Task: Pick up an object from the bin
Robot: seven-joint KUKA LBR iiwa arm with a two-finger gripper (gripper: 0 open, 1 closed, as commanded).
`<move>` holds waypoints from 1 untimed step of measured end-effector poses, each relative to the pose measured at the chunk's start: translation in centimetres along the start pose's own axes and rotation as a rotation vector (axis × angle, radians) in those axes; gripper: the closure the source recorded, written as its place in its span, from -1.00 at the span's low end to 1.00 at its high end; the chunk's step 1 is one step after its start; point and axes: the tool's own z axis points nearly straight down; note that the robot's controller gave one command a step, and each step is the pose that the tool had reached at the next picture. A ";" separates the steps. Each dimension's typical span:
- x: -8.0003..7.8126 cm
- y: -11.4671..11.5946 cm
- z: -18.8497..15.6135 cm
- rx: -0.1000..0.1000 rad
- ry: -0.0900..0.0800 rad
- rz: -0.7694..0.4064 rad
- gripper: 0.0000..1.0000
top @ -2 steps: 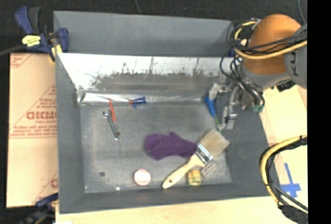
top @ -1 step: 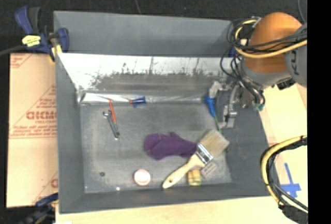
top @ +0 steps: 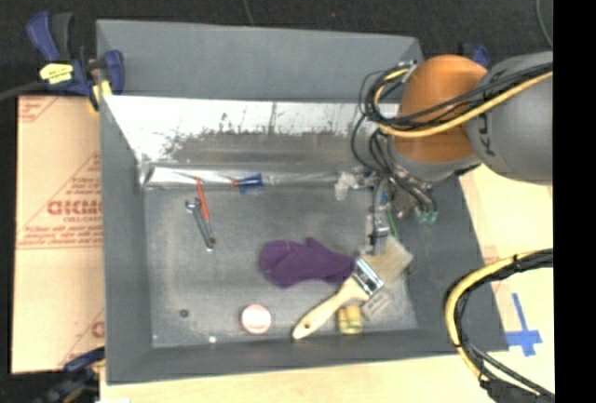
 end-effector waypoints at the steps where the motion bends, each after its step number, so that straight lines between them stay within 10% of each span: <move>1: -0.1 9.6 0.0 0.001 -0.002 0.113 -1.00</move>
Offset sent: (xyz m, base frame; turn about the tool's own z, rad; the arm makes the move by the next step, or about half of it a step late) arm -0.0284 0.0928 -0.0065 -0.1116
